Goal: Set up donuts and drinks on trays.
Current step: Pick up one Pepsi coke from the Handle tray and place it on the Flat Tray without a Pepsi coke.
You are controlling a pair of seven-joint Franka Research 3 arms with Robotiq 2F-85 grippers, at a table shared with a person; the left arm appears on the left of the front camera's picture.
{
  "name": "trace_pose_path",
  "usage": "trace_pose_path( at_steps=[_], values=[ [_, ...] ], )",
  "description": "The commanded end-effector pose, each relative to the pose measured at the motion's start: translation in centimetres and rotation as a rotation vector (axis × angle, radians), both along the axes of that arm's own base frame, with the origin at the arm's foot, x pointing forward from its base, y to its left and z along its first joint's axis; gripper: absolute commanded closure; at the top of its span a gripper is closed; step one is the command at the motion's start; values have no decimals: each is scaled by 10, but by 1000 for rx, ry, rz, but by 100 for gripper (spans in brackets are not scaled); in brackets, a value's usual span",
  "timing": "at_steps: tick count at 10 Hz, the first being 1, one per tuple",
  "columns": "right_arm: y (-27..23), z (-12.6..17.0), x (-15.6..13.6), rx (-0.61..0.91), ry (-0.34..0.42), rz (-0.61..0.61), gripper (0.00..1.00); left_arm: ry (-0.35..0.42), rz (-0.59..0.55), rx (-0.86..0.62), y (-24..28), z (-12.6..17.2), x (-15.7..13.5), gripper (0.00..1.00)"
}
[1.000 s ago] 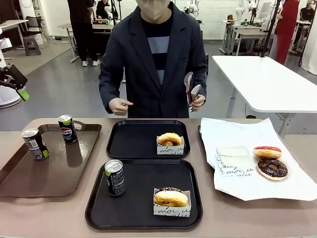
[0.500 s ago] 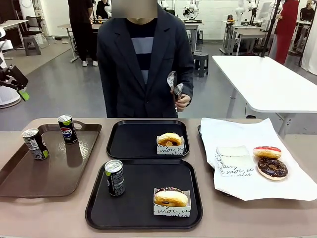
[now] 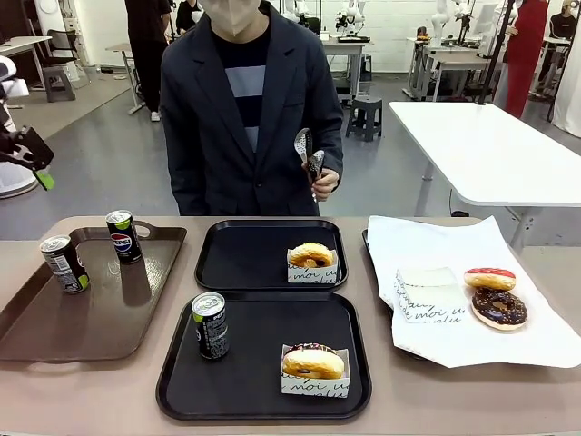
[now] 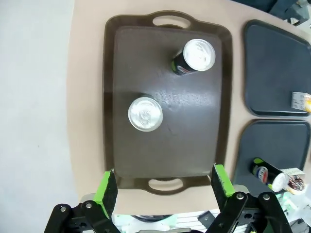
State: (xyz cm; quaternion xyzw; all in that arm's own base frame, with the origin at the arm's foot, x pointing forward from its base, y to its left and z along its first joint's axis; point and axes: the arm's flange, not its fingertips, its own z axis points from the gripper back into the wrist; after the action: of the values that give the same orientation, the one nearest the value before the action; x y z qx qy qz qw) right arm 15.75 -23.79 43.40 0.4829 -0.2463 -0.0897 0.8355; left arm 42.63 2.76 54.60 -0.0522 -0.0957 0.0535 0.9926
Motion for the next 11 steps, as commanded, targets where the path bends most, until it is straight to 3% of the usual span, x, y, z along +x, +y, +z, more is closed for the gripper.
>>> trace_pose_path(
  at_steps=[1, 3, 5, 8, 11],
  values=[
    [-1, 2, 3, 22, -33, 0, 0, -26, -62, 89, 9, -26, 23, 0],
    [-1, 2, 3, 22, -33, 0, 0, -57, -84, 104, 10, -50, 31, 0],
    [-1, 2, 3, 22, -33, 0, 0, -17, -67, 81, 13, -71, 47, 0],
    [-1, 2, 3, 22, -33, 0, 0, -8, -56, 71, 14, -96, 42, 0],
    [-1, 2, 3, 22, -33, 0, 0, 28, -29, 66, 10, -124, 57, 0]
  ],
)
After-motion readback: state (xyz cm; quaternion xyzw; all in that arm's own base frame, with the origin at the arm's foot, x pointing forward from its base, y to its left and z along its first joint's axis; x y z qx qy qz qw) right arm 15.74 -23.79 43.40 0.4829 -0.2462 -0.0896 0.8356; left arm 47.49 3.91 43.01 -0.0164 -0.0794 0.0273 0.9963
